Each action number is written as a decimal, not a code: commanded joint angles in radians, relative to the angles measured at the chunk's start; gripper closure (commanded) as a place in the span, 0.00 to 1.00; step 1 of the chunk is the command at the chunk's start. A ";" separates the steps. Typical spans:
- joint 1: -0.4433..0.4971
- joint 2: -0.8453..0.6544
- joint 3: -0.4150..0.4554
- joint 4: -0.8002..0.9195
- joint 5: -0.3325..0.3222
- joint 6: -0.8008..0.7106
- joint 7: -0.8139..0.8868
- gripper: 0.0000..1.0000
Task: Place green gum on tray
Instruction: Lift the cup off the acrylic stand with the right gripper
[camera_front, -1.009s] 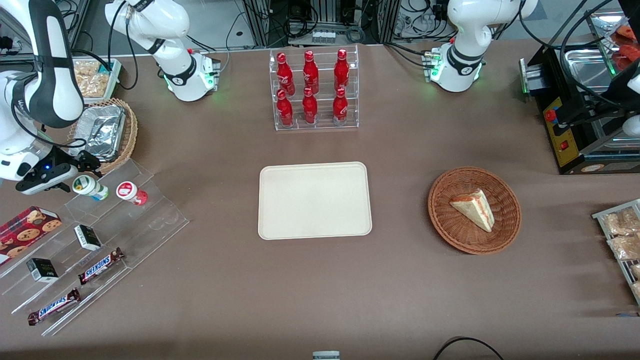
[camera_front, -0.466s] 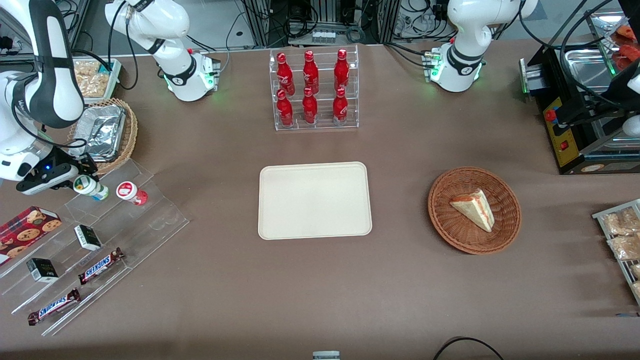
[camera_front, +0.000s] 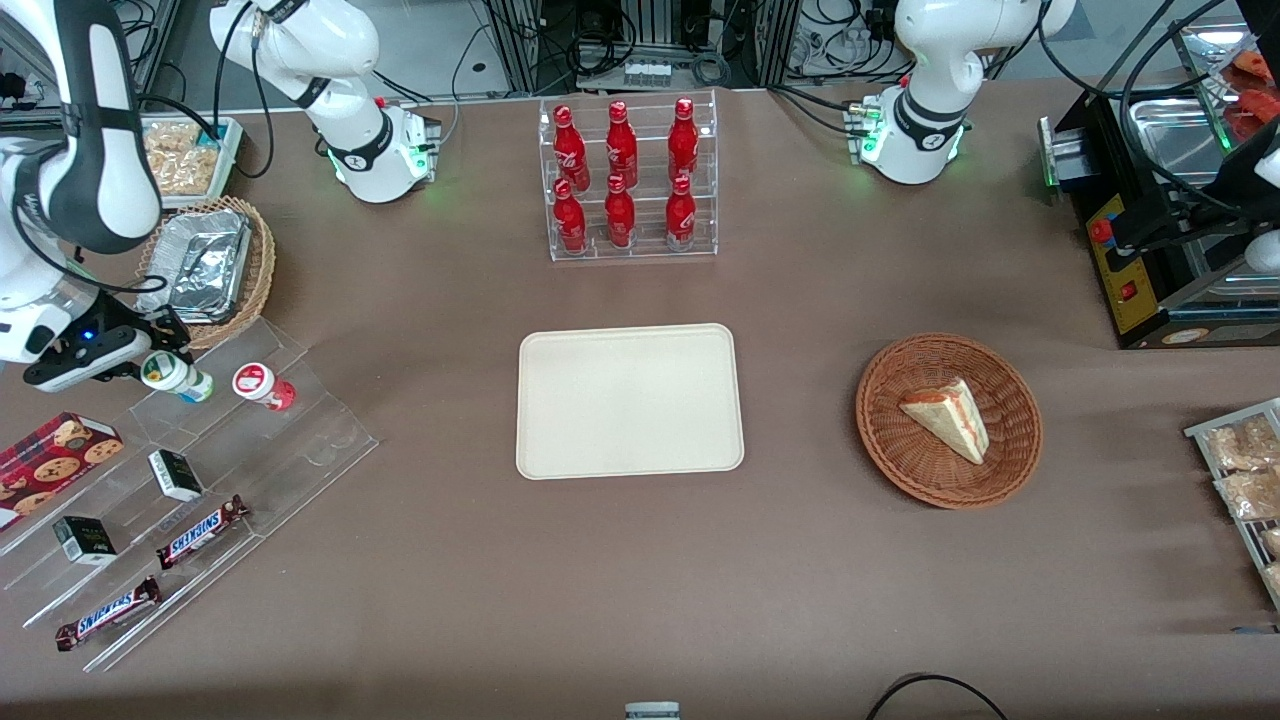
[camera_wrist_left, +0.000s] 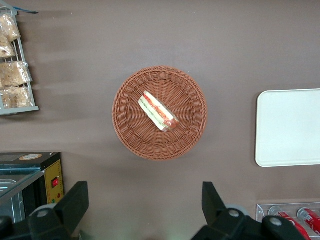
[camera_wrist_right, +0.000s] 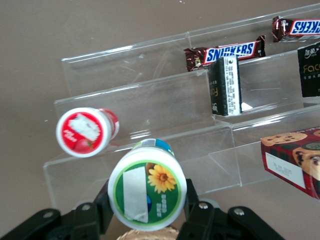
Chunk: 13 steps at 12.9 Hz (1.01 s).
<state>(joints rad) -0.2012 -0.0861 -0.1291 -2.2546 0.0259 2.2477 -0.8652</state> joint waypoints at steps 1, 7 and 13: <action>0.002 -0.007 0.020 0.134 0.016 -0.193 -0.011 1.00; 0.002 -0.056 0.219 0.210 0.054 -0.358 0.129 1.00; 0.003 0.014 0.544 0.299 0.107 -0.395 0.630 1.00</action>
<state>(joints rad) -0.1884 -0.1316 0.3468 -2.0206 0.0926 1.8881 -0.3674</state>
